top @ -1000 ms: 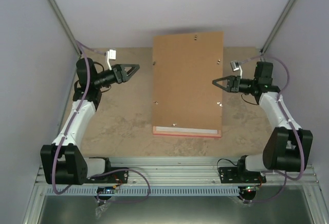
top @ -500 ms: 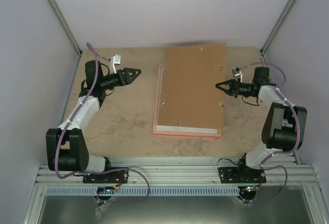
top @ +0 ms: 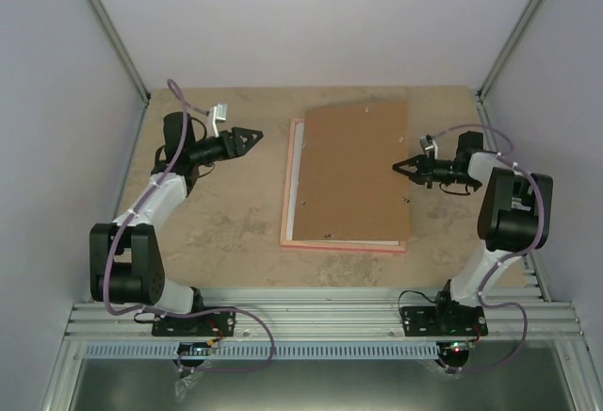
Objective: Put the photo into the frame
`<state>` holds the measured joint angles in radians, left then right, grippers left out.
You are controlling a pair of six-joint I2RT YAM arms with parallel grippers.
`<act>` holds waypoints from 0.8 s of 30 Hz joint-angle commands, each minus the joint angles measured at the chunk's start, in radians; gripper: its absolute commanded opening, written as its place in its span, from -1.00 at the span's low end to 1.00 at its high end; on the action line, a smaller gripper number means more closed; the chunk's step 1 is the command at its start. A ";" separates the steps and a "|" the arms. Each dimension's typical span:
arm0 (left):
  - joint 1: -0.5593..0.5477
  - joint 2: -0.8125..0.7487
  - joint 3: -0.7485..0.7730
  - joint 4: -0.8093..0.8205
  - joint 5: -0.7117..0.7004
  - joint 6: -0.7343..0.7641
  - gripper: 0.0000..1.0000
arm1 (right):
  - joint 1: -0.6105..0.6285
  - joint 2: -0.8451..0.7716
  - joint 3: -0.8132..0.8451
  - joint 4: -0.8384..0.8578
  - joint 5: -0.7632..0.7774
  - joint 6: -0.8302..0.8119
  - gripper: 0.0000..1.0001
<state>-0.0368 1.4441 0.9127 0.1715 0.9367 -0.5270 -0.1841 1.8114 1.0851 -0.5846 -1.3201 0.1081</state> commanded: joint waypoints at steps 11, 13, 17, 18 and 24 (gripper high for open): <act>-0.017 0.064 -0.003 0.067 0.025 0.004 0.34 | 0.005 0.185 0.083 -0.060 -0.099 -0.033 -0.99; -0.018 0.078 -0.003 0.070 0.028 0.002 0.33 | 0.013 0.215 0.106 -0.090 -0.096 -0.063 -0.99; -0.019 0.100 -0.005 0.076 0.029 -0.003 0.33 | 0.022 0.276 0.146 -0.124 -0.099 -0.101 -0.99; -0.021 0.105 -0.005 0.076 0.029 -0.002 0.33 | 0.025 0.287 0.152 -0.129 -0.101 -0.102 -0.99; -0.025 0.142 0.003 0.069 0.026 0.007 0.31 | 0.045 0.332 0.188 -0.154 -0.087 -0.163 -0.99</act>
<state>-0.0528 1.5589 0.9123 0.2111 0.9443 -0.5316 -0.1577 2.1269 1.2442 -0.7067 -1.3590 0.0074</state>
